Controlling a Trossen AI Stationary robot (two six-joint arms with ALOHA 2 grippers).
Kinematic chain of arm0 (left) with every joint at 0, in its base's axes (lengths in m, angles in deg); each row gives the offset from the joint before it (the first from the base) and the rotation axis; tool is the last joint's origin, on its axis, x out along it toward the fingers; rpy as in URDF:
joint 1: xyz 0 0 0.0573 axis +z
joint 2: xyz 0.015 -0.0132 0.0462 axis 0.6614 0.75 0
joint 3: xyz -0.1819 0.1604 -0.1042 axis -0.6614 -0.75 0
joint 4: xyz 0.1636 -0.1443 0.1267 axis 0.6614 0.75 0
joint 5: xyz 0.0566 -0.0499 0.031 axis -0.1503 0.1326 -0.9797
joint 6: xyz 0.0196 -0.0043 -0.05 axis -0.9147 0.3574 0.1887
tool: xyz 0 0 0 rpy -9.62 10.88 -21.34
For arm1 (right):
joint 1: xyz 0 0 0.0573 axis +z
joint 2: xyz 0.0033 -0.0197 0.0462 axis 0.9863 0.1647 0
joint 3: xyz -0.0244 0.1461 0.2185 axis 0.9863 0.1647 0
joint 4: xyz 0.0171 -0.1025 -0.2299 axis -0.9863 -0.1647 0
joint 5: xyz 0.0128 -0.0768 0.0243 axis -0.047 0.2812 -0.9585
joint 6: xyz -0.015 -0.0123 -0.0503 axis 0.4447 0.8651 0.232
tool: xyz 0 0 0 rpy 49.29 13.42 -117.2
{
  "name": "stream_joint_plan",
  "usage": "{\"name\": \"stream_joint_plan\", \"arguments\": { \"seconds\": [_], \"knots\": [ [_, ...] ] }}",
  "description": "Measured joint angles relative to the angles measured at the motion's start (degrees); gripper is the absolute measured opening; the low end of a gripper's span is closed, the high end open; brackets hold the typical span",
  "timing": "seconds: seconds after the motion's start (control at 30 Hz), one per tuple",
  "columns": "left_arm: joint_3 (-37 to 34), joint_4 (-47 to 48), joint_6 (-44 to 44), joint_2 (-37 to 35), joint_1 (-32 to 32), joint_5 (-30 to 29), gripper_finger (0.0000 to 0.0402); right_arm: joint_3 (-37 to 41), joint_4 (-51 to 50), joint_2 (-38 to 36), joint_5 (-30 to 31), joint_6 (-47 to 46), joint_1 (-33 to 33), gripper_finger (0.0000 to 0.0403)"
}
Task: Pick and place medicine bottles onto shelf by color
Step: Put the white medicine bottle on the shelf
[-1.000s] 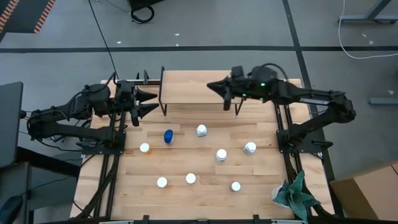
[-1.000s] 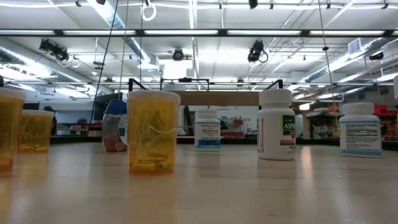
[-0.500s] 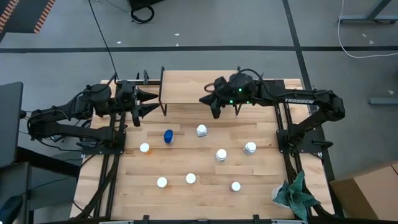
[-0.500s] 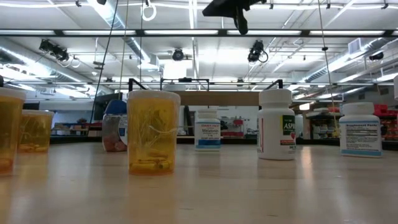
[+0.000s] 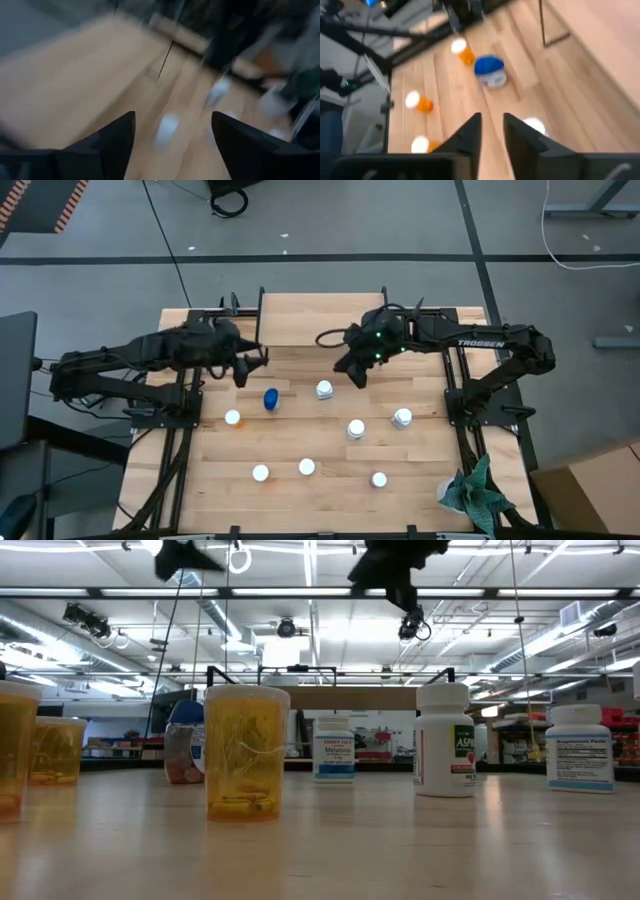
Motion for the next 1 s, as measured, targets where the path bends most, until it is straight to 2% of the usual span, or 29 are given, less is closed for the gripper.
{"name": "stream_joint_plan", "arguments": {
  "seconds": [0.1,0.2,0.27,0.37,0.53,0.73,0.87,1.0],
  "knots": [
    [-0.07,7.52,3.26,0.81,0.04,1.84,0.0292,0.0,-2.28,0.0,0.45,-1.08,0.07,0.0154],
    [-0.07,11.25,6.19,1.03,0.02,5.38,0.0301,0.0,-2.68,0.0,5.87,-5.32,0.03,0.021],
    [-0.05,13.14,8.6,0.97,-0.02,6.38,0.0301,0.0,-2.85,0.0,10.2,-10.54,0.01,0.0237],
    [-0.04,16.35,10.57,0.97,0.0,6.46,0.0297,0.0,-3.47,0.0,12.4,-18.65,0.01,0.0264],
    [-0.04,20.28,12.39,1.01,0.04,5.83,0.0294,0.0,-9.59,0.28,12.52,-25.4,0.04,0.0284],
    [0.02,20.36,13.53,2.41,0.04,5.14,0.0294,0.2,-13.23,0.28,12.88,-30.85,2.03,0.0287],
    [0.01,20.39,13.73,3.85,0.02,5.19,0.0293,0.2,-16.92,0.86,16.54,-33.73,4.81,0.0288],
    [0.0,22.05,18.15,4.77,-0.17,5.74,0.0293,0.26,-19.16,1.25,18.56,-36.65,6.81,0.0288]
  ]
}}
